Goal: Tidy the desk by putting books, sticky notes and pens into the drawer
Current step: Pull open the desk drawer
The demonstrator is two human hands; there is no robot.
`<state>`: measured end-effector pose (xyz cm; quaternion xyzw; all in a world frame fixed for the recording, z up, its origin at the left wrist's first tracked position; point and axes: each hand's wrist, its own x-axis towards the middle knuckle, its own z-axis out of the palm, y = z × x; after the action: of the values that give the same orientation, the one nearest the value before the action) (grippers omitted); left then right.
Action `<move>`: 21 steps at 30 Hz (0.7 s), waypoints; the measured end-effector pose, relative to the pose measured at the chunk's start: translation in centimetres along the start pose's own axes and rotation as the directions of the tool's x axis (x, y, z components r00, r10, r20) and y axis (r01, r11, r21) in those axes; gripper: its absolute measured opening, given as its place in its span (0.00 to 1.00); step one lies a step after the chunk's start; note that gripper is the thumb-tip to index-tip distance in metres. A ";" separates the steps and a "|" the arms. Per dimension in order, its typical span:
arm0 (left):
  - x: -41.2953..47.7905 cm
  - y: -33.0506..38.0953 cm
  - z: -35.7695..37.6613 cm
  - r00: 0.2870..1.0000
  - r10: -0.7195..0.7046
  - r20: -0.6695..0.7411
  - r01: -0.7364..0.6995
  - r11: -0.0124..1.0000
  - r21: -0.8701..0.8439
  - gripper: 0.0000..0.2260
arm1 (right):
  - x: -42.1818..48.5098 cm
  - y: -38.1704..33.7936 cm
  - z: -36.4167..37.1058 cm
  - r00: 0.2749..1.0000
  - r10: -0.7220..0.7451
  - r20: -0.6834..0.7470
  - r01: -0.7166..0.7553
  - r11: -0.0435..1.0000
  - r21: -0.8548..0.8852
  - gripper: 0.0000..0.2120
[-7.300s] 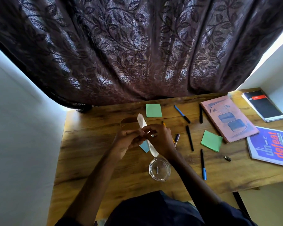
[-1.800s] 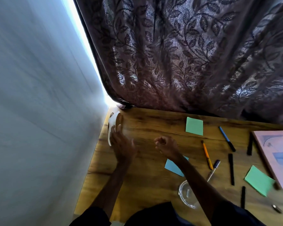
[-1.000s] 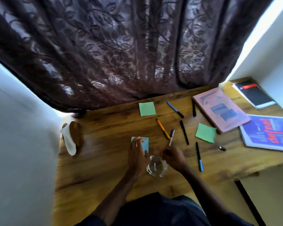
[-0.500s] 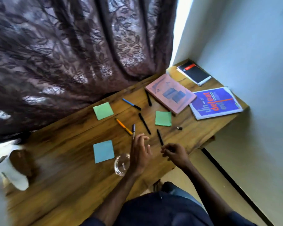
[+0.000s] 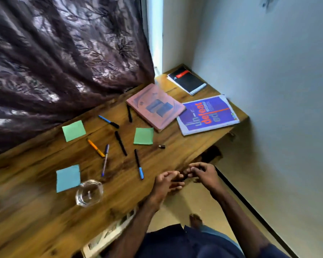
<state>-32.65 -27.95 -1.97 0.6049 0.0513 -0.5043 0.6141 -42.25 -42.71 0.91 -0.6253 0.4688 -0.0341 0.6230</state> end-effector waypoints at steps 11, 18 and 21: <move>5.9 -10.0 14.6 0.895 -0.441 -0.071 0.189 0.518 -0.834 0.30 | 6.9 10.3 -11.9 0.867 0.456 0.200 -0.491 0.715 0.497 0.20; 13.1 -9.4 15.8 0.849 -0.465 -0.250 -0.143 0.252 -0.957 0.37 | 14.9 11.2 -10.6 0.818 0.471 0.329 -0.544 0.448 0.710 0.33; 15.6 -8.6 15.0 0.827 -0.457 -0.327 -0.258 0.208 -0.944 0.36 | 17.7 10.5 -9.6 0.823 0.443 0.357 -0.540 0.409 0.736 0.33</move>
<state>-39.13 -46.55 -14.45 0.1936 0.5697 -0.2020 0.7728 -44.13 -58.77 -15.08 -0.1029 0.5274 -0.0275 0.8429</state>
